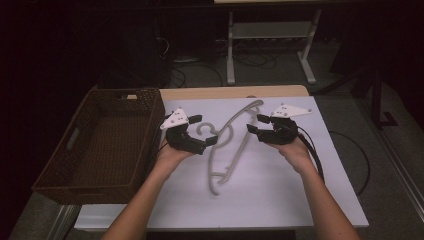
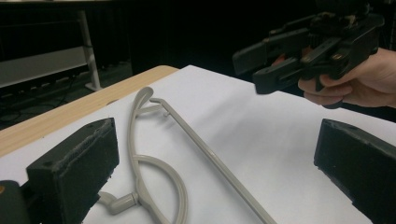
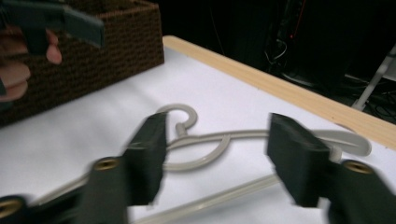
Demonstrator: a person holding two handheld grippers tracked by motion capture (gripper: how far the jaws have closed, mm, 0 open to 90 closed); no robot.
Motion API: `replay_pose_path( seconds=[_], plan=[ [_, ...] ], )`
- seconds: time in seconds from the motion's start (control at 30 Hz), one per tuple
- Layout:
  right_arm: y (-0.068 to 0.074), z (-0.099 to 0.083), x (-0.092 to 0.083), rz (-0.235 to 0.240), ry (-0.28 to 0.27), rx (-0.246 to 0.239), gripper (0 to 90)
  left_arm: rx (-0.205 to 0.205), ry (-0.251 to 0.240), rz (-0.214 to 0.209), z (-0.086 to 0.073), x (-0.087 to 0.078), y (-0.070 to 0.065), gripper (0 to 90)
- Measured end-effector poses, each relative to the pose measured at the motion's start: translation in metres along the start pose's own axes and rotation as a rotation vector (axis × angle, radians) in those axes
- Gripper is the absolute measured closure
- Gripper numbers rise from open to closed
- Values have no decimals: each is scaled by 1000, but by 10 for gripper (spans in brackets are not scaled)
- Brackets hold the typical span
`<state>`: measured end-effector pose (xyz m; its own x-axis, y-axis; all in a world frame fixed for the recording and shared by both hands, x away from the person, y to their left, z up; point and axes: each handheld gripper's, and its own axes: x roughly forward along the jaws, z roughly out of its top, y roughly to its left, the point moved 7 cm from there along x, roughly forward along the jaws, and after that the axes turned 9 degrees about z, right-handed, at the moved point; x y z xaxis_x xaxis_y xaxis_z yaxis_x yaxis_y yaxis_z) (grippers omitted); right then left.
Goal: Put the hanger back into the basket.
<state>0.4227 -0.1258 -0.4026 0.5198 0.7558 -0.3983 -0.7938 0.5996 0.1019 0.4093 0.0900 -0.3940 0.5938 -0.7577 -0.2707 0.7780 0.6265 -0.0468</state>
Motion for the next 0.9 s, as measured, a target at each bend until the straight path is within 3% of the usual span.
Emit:
replay_pose_path(
  seconds=[0.03,0.07,0.13,0.17,0.2,0.23,0.4,0.5,0.67,0.9],
  plan=[
    [0,0,0,0,0,0,484,0,2,-1,0,0,0,0],
    [1,-5,5,1,25,-1,578,1,6,-3,-1,1,1,0],
    [1,-7,7,-1,31,-2,605,-1,6,-4,-1,1,1,0],
    [1,-11,13,3,53,1,682,-4,9,-7,-2,1,1,0],
    [1,-11,13,3,53,1,682,-4,9,-7,-2,1,1,0],
    [1,-14,18,4,68,-2,751,-4,12,-6,-2,2,1,0],
    [2,-25,29,12,122,8,881,-11,21,-6,-5,3,1,0],
    [2,-29,33,12,138,3,891,-9,31,-4,-7,3,3,0],
    [4,-44,47,14,213,-5,893,-24,39,1,-11,5,5,0],
    [5,-56,55,7,271,20,893,-26,51,5,-13,5,6,0]
  ],
)
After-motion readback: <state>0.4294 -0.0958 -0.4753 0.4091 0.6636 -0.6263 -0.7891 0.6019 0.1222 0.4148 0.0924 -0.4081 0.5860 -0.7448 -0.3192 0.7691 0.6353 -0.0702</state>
